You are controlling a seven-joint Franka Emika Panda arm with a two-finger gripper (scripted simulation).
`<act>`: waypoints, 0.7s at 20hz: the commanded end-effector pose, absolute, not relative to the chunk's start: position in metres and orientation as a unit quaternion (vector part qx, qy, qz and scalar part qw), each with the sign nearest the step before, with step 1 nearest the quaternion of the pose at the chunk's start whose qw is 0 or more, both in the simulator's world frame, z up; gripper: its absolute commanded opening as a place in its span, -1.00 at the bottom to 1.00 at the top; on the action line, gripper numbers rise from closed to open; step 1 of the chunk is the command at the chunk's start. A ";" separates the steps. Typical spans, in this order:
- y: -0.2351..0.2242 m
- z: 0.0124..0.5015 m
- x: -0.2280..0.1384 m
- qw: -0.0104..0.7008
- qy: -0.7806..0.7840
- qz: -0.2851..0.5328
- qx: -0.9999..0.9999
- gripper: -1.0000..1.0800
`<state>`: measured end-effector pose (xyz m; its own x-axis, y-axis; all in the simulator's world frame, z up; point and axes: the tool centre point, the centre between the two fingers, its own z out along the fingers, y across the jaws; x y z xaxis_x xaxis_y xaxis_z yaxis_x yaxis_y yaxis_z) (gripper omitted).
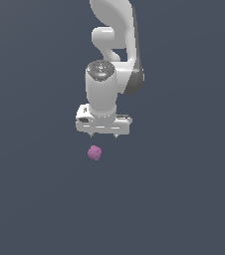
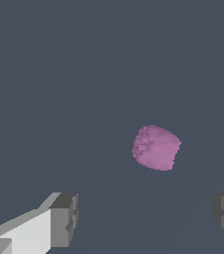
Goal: Pick up the object and move it to a goal position.
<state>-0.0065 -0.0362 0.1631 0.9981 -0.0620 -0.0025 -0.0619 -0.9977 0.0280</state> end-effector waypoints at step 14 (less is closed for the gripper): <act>-0.040 0.178 -0.005 0.027 -0.009 0.006 1.000 0.92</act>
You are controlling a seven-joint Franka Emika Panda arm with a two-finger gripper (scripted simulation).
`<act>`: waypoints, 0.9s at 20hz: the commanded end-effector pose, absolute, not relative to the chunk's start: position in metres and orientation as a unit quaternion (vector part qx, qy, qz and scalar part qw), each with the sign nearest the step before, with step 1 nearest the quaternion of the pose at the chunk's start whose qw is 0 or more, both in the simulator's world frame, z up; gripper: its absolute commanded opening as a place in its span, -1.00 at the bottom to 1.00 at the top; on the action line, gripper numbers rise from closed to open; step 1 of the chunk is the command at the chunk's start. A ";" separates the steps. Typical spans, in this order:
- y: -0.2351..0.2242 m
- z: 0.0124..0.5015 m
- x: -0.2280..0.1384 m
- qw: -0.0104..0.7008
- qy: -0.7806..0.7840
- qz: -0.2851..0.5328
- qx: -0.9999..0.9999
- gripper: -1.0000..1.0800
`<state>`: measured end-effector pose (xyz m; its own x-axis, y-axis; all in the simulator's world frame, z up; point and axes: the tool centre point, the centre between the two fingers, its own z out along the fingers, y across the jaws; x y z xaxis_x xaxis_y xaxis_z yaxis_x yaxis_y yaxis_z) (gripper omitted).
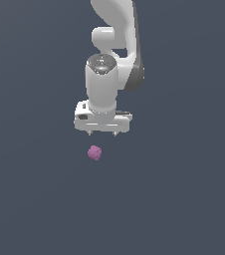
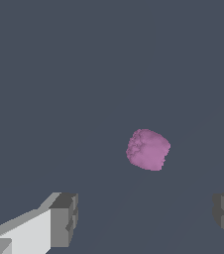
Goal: Pick up the object and move it to a goal position.
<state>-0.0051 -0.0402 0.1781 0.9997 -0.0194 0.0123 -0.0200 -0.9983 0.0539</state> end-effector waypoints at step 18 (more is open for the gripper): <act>-0.050 0.160 -0.002 0.026 0.104 0.000 0.994 0.92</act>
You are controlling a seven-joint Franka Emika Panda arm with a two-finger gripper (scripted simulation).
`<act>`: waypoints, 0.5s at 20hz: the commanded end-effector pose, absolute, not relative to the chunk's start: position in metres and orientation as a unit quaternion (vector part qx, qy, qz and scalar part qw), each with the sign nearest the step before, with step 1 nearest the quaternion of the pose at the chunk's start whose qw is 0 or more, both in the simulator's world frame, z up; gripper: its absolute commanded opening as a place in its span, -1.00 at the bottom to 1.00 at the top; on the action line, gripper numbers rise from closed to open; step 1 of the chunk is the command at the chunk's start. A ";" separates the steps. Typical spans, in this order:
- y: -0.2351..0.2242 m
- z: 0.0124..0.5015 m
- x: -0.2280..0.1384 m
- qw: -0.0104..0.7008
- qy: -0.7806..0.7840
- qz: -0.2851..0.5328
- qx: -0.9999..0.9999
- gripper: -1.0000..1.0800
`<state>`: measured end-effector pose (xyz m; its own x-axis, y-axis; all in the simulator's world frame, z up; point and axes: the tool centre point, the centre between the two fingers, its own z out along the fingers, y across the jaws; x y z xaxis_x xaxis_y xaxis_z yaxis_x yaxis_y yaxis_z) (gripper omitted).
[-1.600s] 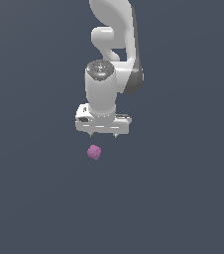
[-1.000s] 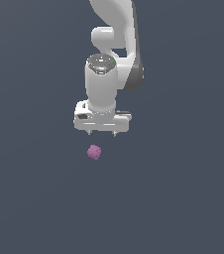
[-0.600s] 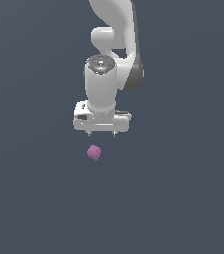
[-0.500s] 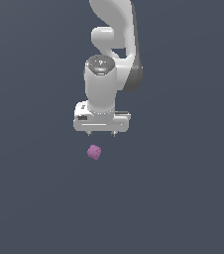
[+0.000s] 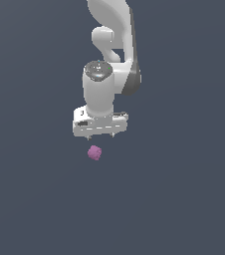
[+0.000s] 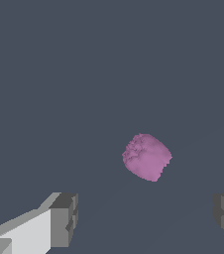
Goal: Pick up the object and move it to a goal position.
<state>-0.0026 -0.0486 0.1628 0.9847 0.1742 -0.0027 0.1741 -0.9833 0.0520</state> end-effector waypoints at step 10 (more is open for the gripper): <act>-0.060 0.141 0.000 0.021 0.226 -0.004 0.974 0.92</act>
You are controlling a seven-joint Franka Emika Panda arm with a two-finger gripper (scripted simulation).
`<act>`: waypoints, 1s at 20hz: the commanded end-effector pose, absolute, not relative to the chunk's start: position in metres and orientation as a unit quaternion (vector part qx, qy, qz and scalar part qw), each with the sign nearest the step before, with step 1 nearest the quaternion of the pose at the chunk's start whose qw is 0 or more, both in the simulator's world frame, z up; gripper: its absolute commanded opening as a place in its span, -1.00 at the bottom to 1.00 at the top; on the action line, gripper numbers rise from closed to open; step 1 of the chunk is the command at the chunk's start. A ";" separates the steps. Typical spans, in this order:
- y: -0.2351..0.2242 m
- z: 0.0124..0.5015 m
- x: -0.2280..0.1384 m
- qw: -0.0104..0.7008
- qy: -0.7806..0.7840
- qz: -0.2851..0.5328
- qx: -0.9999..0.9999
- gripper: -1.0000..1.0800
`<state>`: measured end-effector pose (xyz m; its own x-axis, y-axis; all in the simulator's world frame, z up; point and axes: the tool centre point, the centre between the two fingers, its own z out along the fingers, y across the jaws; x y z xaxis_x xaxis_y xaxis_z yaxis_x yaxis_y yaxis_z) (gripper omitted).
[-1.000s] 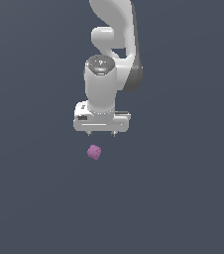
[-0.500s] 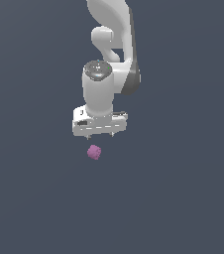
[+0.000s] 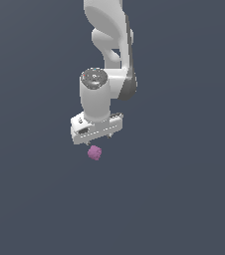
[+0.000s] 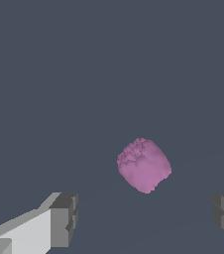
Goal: Pick up the object and move it to a goal position.
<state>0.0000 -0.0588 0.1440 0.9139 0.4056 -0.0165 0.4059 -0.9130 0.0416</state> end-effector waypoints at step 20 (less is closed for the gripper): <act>-0.079 0.104 0.004 0.007 0.458 -0.004 0.889 0.92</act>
